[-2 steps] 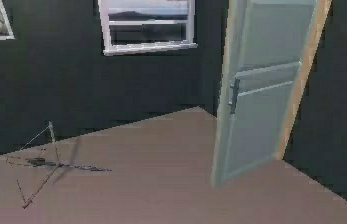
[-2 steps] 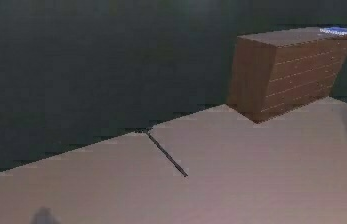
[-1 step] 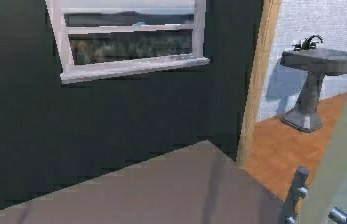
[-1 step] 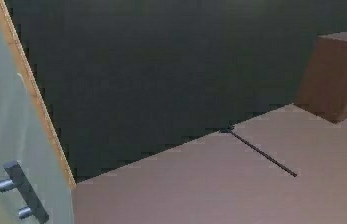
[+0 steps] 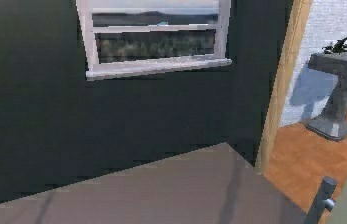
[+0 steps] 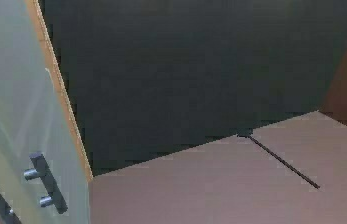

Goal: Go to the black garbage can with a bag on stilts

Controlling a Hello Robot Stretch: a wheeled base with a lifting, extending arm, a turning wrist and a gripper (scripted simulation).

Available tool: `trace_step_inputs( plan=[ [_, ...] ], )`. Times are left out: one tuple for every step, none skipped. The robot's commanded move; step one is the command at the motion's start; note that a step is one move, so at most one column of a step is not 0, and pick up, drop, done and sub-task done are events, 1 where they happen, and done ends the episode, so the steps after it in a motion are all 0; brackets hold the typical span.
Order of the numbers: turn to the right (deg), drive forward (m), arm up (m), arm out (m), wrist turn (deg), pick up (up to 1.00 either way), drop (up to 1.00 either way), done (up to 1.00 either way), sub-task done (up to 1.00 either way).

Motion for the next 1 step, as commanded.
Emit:
trace_step_inputs(
  plan=[
    [0.0,0.4,0.0,0.0,0.0,0.0,0.0,0.0,0.0]
  ],
)
